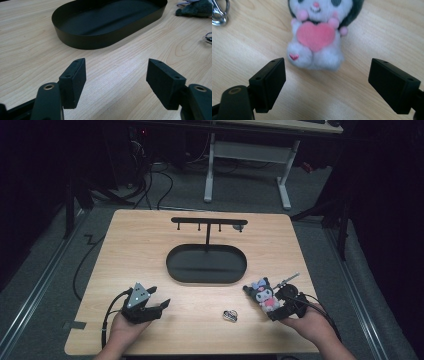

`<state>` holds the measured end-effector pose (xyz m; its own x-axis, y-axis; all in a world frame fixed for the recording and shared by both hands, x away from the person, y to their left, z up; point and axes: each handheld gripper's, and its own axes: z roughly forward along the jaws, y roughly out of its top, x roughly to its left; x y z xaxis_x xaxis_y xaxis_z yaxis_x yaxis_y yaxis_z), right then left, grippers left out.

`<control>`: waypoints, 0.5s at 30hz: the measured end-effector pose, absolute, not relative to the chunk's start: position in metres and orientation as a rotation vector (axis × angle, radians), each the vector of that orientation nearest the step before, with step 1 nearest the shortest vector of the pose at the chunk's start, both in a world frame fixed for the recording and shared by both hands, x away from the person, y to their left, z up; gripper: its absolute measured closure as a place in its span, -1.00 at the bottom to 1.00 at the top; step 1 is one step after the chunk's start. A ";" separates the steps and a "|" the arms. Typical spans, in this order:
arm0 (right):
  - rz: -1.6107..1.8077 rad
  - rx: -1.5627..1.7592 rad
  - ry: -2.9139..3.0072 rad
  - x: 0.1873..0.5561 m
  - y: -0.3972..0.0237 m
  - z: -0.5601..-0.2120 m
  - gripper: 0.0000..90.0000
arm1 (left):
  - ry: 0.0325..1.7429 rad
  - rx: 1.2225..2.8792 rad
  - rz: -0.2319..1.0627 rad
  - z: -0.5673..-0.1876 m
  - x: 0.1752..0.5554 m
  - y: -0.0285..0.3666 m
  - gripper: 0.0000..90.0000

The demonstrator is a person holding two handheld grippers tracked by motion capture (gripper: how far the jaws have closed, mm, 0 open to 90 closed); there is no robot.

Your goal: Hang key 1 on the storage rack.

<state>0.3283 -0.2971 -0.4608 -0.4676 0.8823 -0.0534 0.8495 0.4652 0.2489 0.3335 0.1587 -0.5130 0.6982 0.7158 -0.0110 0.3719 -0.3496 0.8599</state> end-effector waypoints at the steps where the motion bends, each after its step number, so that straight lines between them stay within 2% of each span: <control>1: 0.292 1.512 2.533 0.329 -0.296 -0.460 -0.69 | 0.837 1.971 0.461 -0.513 0.334 0.159 -0.27; 15: 0.303 1.513 2.583 0.350 -0.281 -0.468 -0.67 | 0.809 1.988 0.461 -0.513 0.334 0.159 -0.27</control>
<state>0.3499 -0.2813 -0.4678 -0.4878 0.8729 -0.0124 0.8463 0.4763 0.2385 0.3336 0.1589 -0.5130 0.7148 0.6993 0.0021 0.3586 -0.3691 0.8574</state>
